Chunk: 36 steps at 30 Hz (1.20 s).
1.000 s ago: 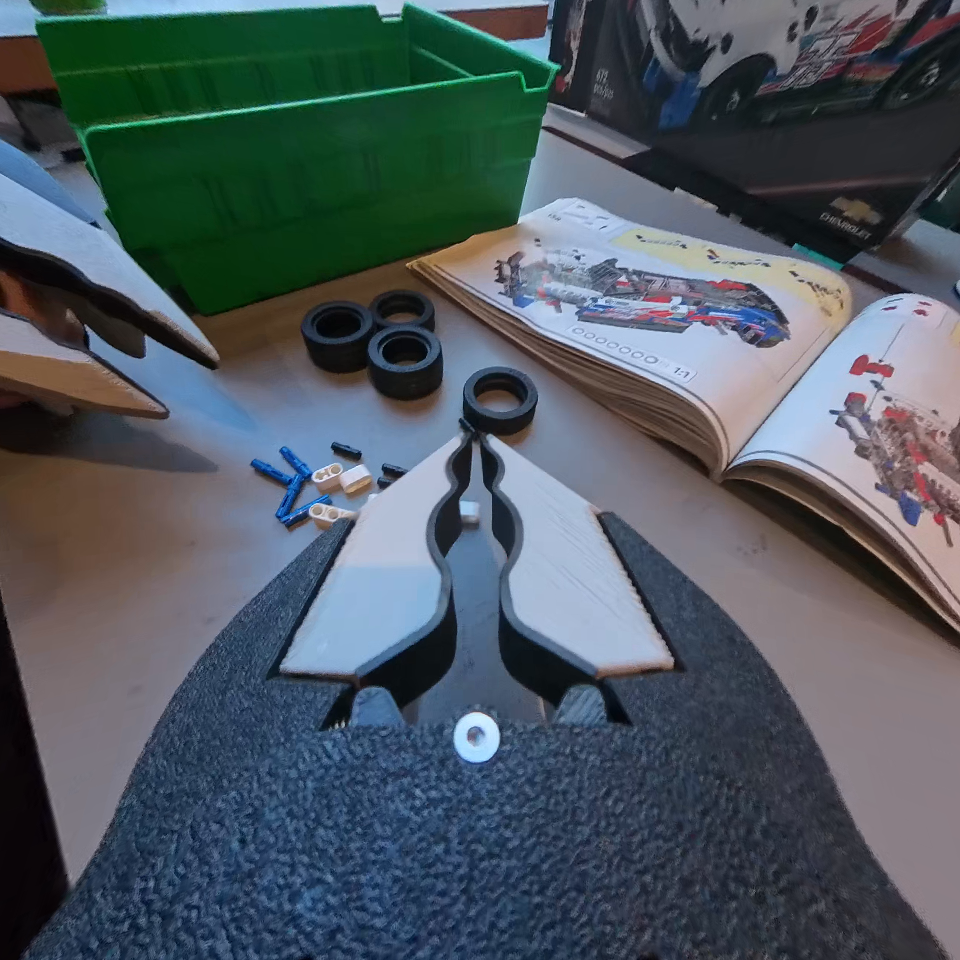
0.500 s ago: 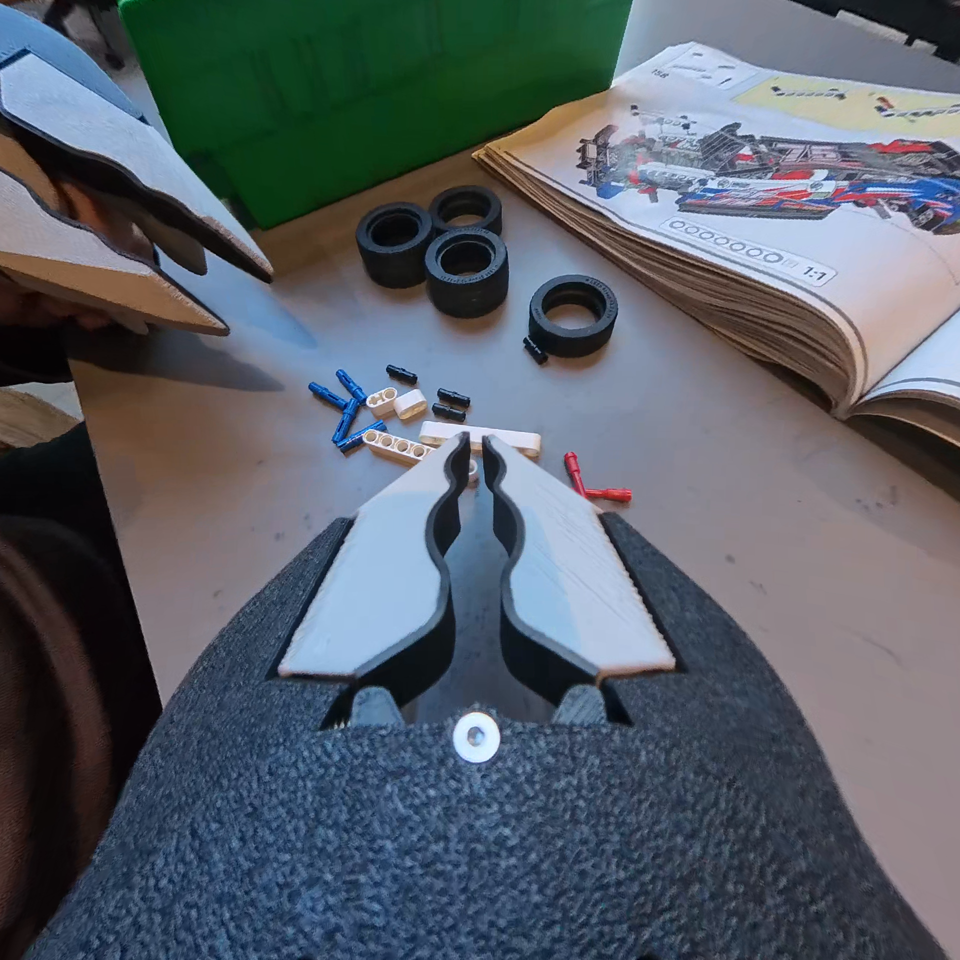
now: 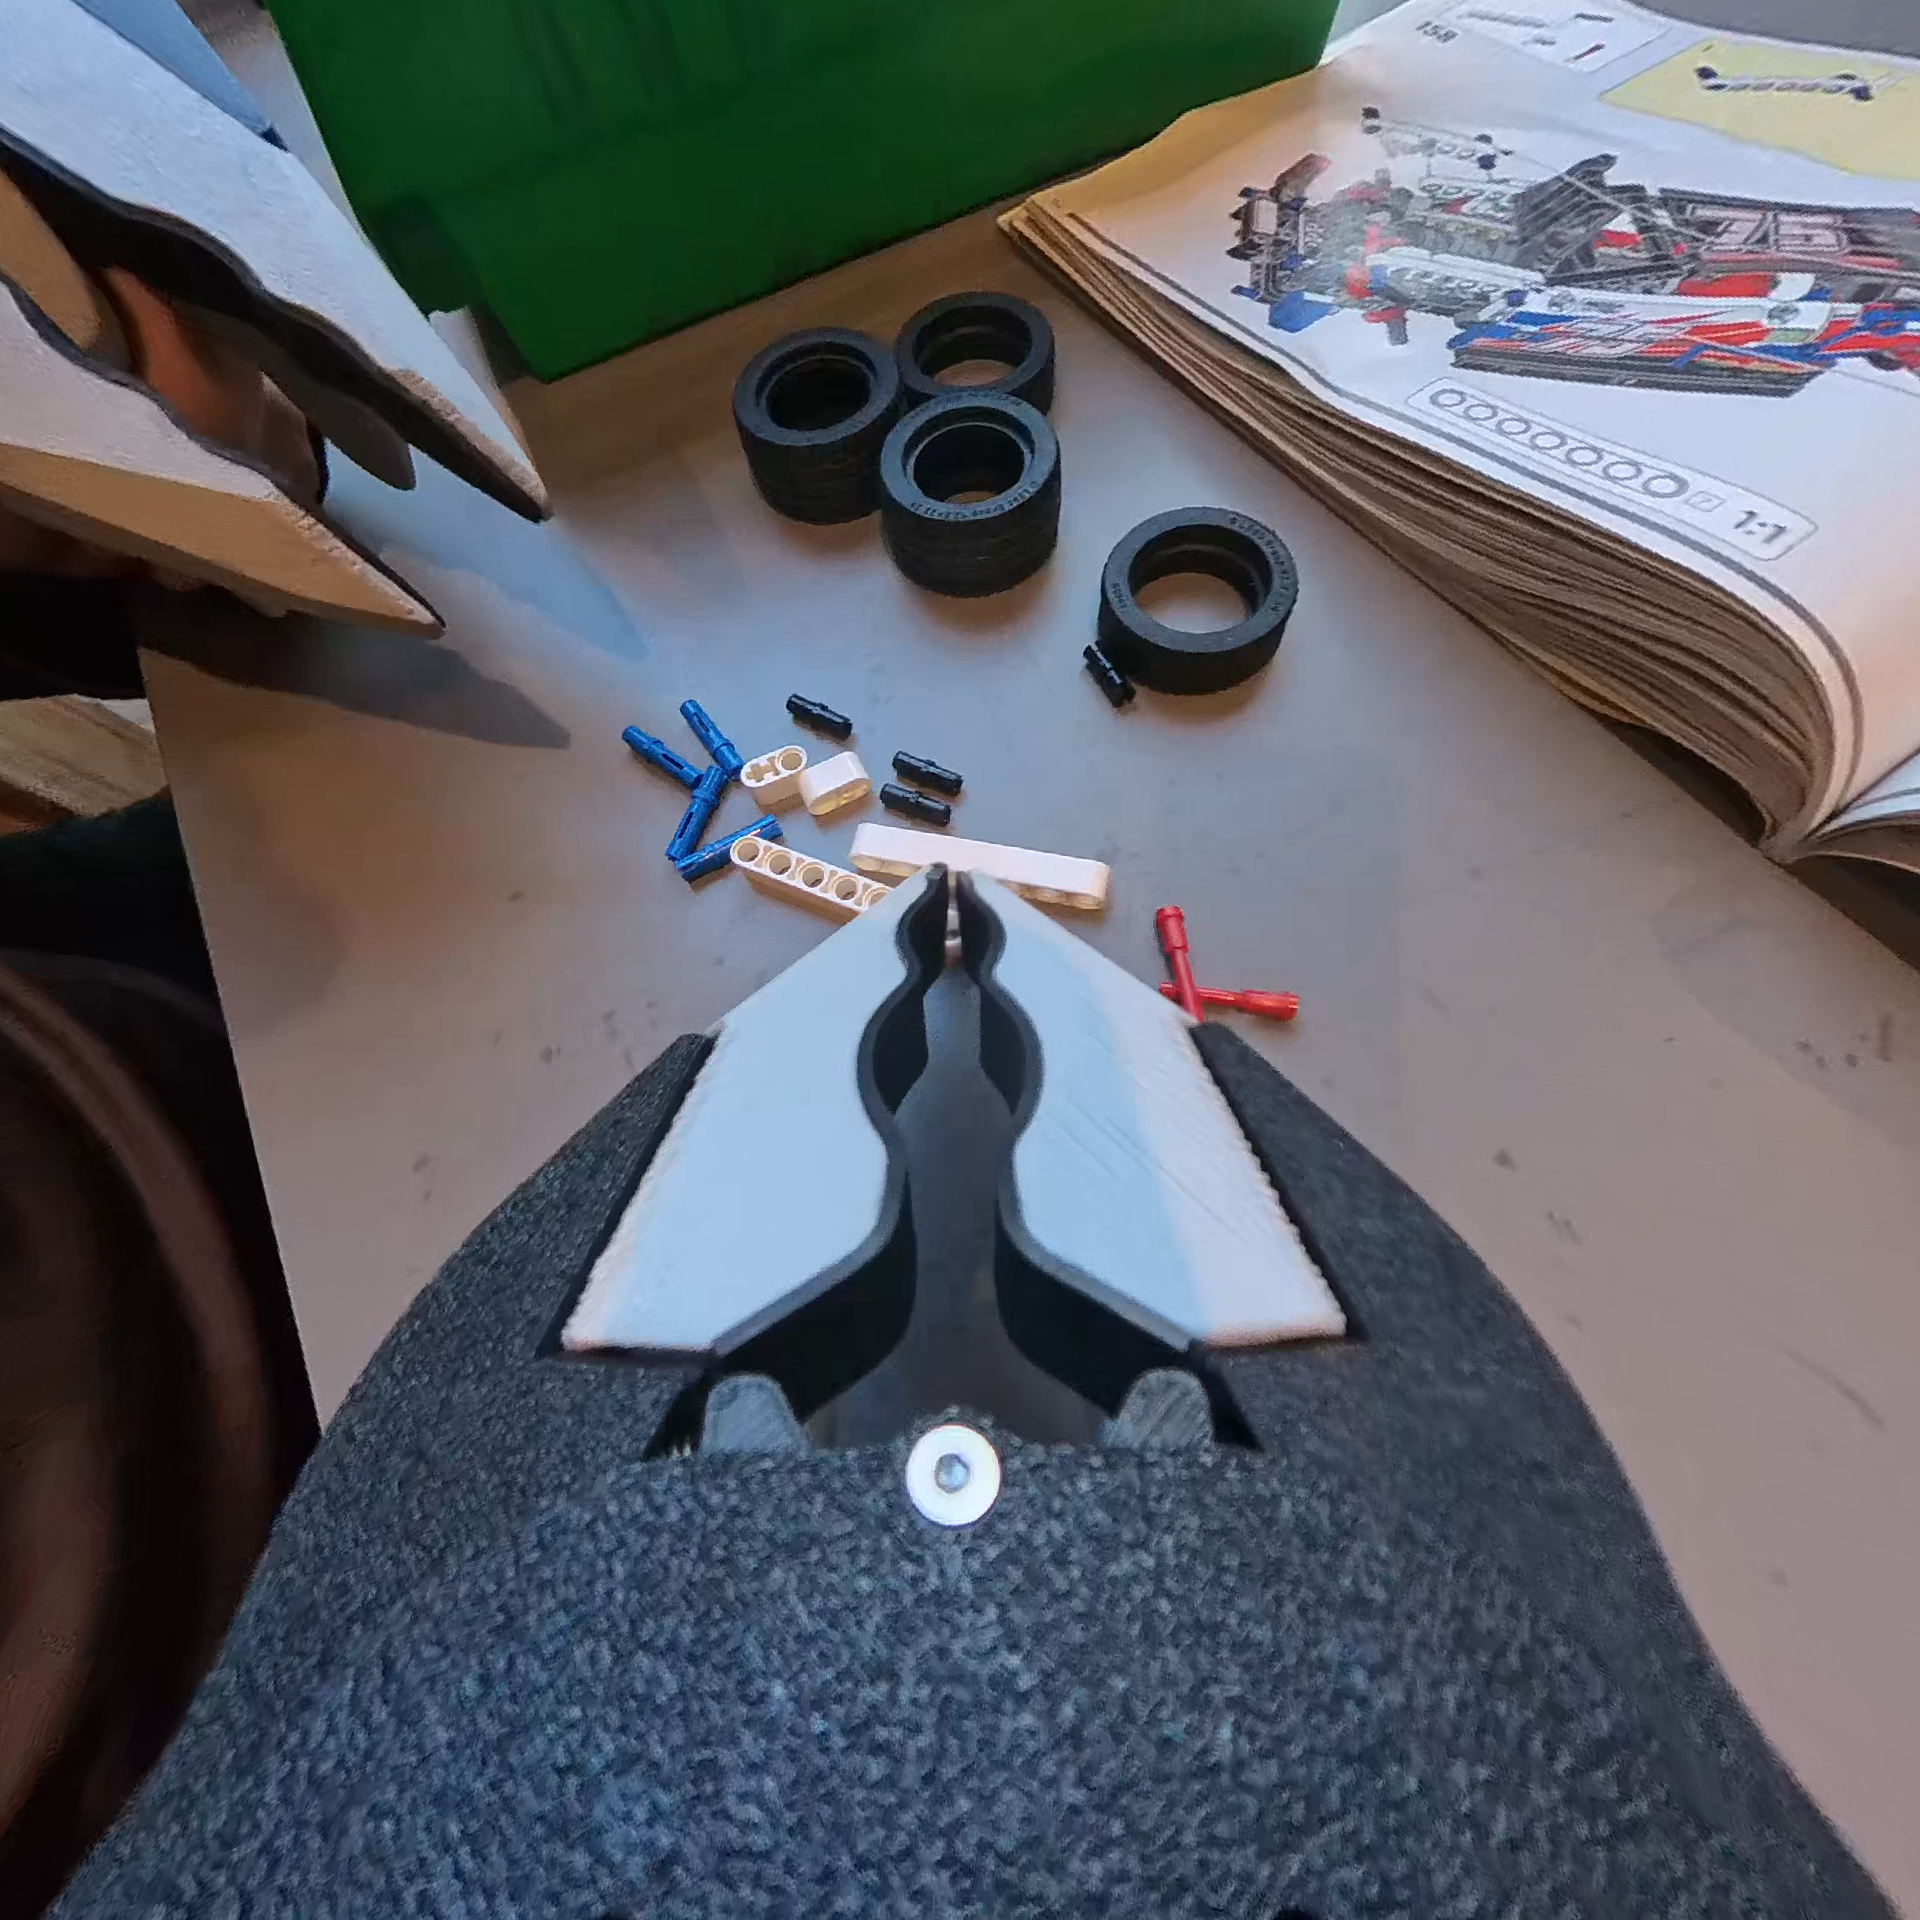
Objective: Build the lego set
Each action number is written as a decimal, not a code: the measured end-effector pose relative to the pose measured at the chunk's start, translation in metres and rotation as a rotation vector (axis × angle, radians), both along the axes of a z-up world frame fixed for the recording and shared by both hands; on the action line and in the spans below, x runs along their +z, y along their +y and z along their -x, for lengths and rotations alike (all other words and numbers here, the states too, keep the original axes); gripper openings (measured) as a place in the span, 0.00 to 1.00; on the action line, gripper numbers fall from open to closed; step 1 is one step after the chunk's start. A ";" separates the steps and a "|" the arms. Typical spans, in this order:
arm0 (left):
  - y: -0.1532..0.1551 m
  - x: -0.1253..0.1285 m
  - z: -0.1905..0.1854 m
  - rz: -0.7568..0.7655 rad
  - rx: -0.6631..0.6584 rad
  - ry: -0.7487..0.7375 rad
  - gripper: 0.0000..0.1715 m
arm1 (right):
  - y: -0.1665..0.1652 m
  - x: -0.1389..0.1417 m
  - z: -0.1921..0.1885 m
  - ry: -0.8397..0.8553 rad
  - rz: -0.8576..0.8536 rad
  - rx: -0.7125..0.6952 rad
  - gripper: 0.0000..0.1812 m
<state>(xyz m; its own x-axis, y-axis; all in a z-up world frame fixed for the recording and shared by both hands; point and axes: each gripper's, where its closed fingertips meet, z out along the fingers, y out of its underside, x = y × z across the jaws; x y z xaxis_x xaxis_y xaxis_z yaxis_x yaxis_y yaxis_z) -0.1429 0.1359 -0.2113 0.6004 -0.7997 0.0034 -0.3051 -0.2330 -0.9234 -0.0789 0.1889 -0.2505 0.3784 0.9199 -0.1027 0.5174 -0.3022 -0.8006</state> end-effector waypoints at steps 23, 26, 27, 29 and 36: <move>0.003 0.003 0.002 0.019 0.001 -0.040 0.12 | -0.016 0.004 0.012 0.047 0.050 0.157 0.04; 0.005 0.004 0.003 0.019 0.011 -0.046 0.12 | -0.014 0.017 0.016 0.126 0.026 0.171 0.04; 0.006 0.004 0.004 0.020 0.014 -0.049 0.12 | -0.013 0.022 0.017 0.155 0.013 0.171 0.04; 0.007 0.005 0.005 0.027 0.018 -0.062 0.12 | -0.010 0.032 0.018 0.214 -0.018 0.169 0.04; 0.012 0.008 0.010 0.052 0.043 -0.111 0.12 | -0.006 0.051 0.019 0.337 -0.048 0.175 0.04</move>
<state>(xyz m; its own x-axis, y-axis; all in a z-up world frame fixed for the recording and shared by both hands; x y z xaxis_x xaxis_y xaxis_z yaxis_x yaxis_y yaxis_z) -0.1528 0.1484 -0.2033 0.6275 -0.7705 0.1122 -0.1907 -0.2918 -0.9373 -0.0981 0.1827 -0.1995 0.1679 0.9743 -0.1502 0.2631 -0.1911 -0.9457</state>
